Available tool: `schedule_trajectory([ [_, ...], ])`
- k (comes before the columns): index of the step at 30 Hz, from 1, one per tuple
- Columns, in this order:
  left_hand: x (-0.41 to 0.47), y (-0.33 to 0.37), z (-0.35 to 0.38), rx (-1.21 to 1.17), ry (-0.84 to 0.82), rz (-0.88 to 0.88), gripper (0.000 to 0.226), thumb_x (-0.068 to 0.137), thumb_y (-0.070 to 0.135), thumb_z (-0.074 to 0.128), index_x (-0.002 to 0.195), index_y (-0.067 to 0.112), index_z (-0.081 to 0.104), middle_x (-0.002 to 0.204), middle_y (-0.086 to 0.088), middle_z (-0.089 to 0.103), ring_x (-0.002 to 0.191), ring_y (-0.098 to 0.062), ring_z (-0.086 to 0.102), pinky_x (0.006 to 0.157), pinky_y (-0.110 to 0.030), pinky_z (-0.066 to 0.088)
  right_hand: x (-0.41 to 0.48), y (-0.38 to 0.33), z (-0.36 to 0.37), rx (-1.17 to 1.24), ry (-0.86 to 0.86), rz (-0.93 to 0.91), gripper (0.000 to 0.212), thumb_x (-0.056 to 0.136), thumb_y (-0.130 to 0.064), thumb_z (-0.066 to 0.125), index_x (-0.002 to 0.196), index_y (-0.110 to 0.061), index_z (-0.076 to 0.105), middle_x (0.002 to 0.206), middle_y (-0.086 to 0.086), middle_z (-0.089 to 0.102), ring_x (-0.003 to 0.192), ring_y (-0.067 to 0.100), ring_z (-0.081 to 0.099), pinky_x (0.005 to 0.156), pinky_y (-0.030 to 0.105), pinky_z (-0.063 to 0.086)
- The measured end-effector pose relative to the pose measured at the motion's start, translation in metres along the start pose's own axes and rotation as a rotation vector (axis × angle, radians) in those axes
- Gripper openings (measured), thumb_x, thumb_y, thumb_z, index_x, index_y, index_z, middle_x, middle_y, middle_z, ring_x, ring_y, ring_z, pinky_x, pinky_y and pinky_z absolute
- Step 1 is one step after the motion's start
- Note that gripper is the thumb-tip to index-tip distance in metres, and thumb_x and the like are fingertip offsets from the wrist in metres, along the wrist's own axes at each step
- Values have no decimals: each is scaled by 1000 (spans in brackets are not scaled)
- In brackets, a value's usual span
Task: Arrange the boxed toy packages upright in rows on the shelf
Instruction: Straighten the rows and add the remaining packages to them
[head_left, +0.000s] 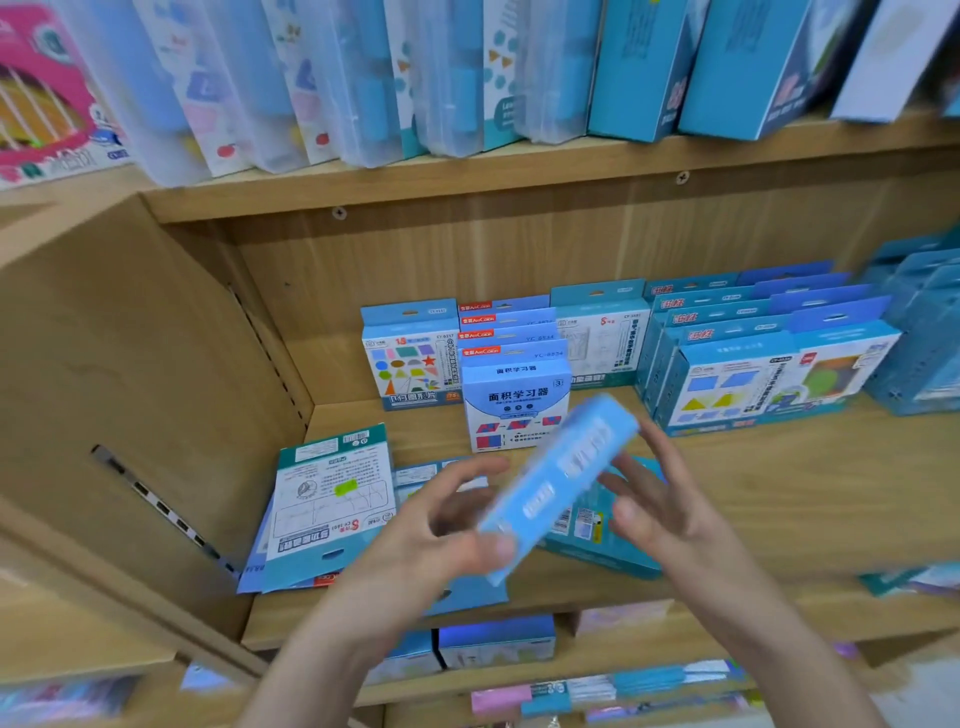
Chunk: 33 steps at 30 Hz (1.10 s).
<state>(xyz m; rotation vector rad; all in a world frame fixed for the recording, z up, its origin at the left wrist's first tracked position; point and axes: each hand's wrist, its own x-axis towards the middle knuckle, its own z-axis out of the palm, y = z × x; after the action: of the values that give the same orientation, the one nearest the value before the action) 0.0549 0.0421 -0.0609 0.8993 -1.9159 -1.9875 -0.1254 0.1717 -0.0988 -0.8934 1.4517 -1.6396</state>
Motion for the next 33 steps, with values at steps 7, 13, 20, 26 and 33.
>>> schedule_trajectory([
  [7,6,5,5,-686,-271,-206,74,57,66,69,117,22,66,127,-15,61,116,-38,56,93,-62,42,29,-16,38,291,129,74,74,63,-29,77,131,-37,46,103,9,73,90,25,70,78,44,55],
  [13,3,6,-5,-718,-350,-88,68,63,63,72,117,21,67,128,-17,60,115,-41,57,91,-62,45,28,-18,43,373,236,70,65,63,-17,75,122,-35,51,96,10,74,83,27,72,67,41,59],
  [20,-6,0,16,-534,165,155,58,51,25,89,101,9,65,99,-11,73,91,-30,70,68,-39,58,23,-16,56,528,341,34,75,61,-17,77,127,-27,42,94,3,75,78,20,71,71,40,58],
  [26,-14,7,35,-335,454,274,41,61,19,73,100,17,61,90,1,75,82,-18,72,63,-28,57,17,-2,61,523,349,41,93,26,-42,95,106,-25,50,102,8,73,84,23,71,72,40,58],
  [33,-21,68,-28,73,642,477,27,67,17,78,91,26,67,84,8,74,72,-15,72,55,-31,58,38,-32,35,50,379,-203,53,65,-30,72,112,-37,49,124,-2,55,114,9,57,92,25,48],
])
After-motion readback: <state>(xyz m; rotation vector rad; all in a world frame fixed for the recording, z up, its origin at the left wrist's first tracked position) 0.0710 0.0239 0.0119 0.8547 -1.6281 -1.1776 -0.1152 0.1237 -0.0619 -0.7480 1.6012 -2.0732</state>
